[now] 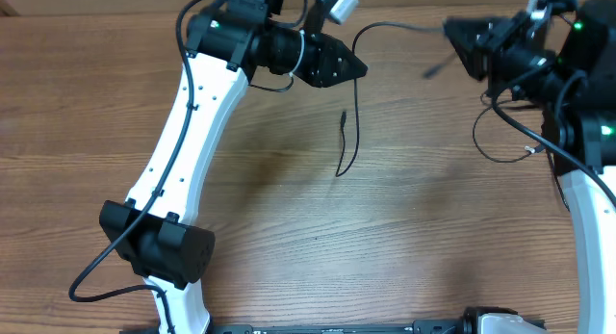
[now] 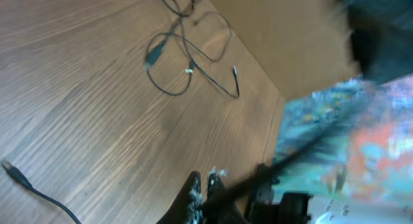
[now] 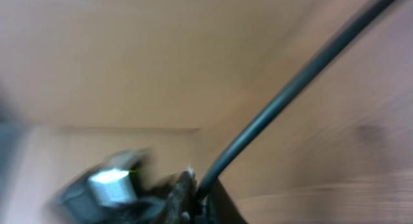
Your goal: Untangle cables
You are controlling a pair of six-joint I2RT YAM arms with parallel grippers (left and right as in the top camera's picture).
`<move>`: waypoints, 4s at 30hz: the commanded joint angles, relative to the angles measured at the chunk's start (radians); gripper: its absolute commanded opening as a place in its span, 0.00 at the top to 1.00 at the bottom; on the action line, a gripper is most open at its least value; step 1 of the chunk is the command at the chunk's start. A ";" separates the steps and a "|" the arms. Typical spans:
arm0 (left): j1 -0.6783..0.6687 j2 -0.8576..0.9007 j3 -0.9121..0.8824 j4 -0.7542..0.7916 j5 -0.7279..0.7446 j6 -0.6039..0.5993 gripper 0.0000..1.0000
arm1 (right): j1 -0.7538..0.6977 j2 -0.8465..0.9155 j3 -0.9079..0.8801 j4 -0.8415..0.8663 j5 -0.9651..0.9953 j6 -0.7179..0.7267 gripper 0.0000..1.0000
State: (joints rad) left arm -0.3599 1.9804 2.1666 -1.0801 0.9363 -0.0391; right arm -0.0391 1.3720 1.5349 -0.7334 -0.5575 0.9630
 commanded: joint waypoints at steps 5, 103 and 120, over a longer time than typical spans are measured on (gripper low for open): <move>0.001 -0.095 0.048 0.000 -0.031 -0.298 0.96 | -0.006 0.035 0.005 -0.198 0.193 -0.400 0.38; 0.026 -0.096 0.046 -0.151 -0.812 -0.454 0.00 | -0.268 0.135 0.471 -0.340 -0.039 -0.729 0.00; 0.026 -0.096 0.046 -0.154 -0.836 -0.454 0.00 | 0.065 -0.032 0.471 -0.756 0.131 -0.881 0.00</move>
State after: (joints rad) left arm -0.3275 1.9087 2.1975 -1.2346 0.1173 -0.5045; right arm 0.0204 1.4109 1.9850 -1.4685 -0.4194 0.0998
